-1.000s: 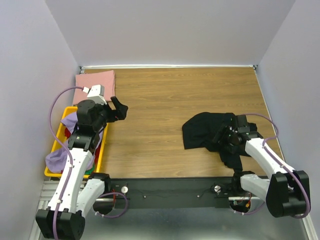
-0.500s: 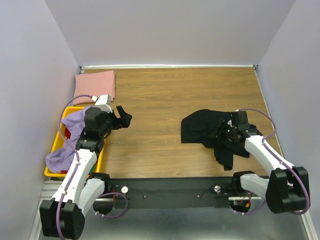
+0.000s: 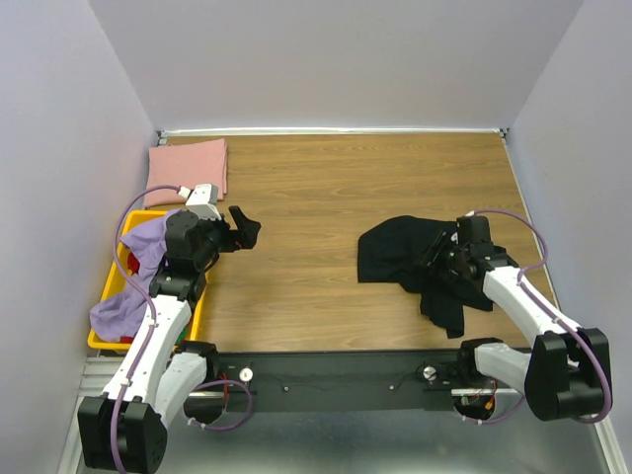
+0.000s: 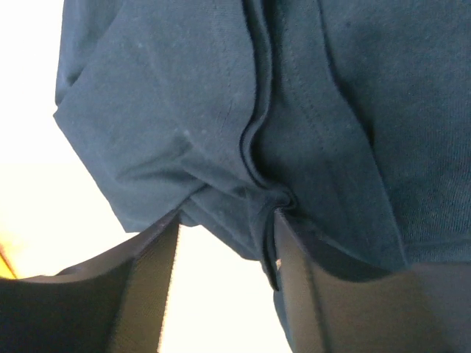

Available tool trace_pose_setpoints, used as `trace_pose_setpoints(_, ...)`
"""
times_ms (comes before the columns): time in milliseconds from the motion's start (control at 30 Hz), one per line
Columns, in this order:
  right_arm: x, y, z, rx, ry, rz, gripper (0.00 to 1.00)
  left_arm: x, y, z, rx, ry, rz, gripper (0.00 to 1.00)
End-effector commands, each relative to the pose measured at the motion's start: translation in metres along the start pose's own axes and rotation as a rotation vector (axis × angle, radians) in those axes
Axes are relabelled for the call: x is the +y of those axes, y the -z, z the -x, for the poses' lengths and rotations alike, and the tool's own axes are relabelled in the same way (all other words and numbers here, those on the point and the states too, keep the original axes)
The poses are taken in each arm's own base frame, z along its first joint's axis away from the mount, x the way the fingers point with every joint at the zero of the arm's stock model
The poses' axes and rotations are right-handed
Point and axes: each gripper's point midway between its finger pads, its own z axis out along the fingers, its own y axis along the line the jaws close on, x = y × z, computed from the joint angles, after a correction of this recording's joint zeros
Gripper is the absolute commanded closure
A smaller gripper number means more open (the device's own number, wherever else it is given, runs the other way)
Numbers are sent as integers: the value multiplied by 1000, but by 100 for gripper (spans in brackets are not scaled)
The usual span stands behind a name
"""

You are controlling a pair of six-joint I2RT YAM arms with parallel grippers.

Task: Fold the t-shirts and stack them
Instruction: Flatten the tshirt out

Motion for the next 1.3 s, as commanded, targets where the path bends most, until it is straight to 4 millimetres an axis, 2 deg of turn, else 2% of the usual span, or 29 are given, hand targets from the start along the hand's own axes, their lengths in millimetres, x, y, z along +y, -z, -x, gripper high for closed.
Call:
trace_pose_setpoints(0,-11,-9,2,-37,-2,-38,43,-5,2,8,-31,-21,-17,5)
trace_pose_setpoints(33,-10,-10,2,-37,3,-31,48,-4,2,8,-31,-23,-17,5)
trace_pose_setpoints(133,-8,-11,1,-33,14,-16,54,-4,1,7,-28,-22,-18,5)
trace_pose_setpoints(167,-5,-11,2,-32,19,2,60,-5,1,7,-29,-21,-20,5)
trace_pose_setpoints(267,1,-10,6,-40,28,20,69,-4,1,6,-26,-20,-19,5)
trace_pose_setpoints(400,7,-10,9,-28,37,39,96,-5,1,6,-23,-20,-21,5)
trace_pose_setpoints(433,13,-8,12,-31,39,55,99,-5,1,6,-23,-20,-23,5)
trace_pose_setpoints(533,43,4,37,-75,44,132,99,-5,1,6,-24,-23,-23,5)
trace_pose_setpoints(567,53,8,47,-90,51,157,99,-5,1,6,-24,-20,-23,5)
trace_pose_setpoints(600,79,18,68,-119,64,215,99,-5,1,7,-26,-21,-24,5)
trace_pose_setpoints(667,107,31,89,-151,76,279,99,-5,1,6,-24,-22,-23,5)
trace_pose_setpoints(700,133,47,108,-185,87,340,99,-5,1,7,-25,-22,-22,5)
trace_pose_setpoints(800,179,64,129,-212,134,428,99,-5,1,6,-25,-23,-22,5)
trace_pose_setpoints(833,214,91,146,-267,174,504,99,-5,2,6,-27,-24,-21,5)
trace_pose_setpoints(867,228,91,152,-264,188,526,99,-4,1,6,-25,-23,-20,5)
trace_pose_setpoints(900,260,124,171,-327,223,605,99,-5,1,6,-26,-24,-22,5)
trace_pose_setpoints(967,292,139,178,-339,254,671,99,-6,2,6,-25,-24,-25,5)
trace_pose_setpoints(1033,315,159,187,-369,275,728,99,-7,2,6,-26,-22,-32,5)
trace_pose_setpoints(1067,334,186,194,-411,295,783,99,-9,2,7,-28,-26,-40,5)
trace_pose_setpoints(1100,341,188,197,-414,294,796,99,-15,2,5,-22,-28,-57,5)
trace_pose_setpoints(1133,348,198,199,-429,302,819,99,-20,2,4,-19,-28,-72,5)
trace_pose_setpoints(1167,359,218,204,-464,317,858,99,-26,3,3,-13,-22,-89,5)
trace_pose_setpoints(1233,370,232,211,-492,334,890,99,-46,3,-2,5,-15,-145,5)
trace_pose_setpoints(1267,381,260,219,-546,350,933,99,-53,4,0,-1,1,-154,5)
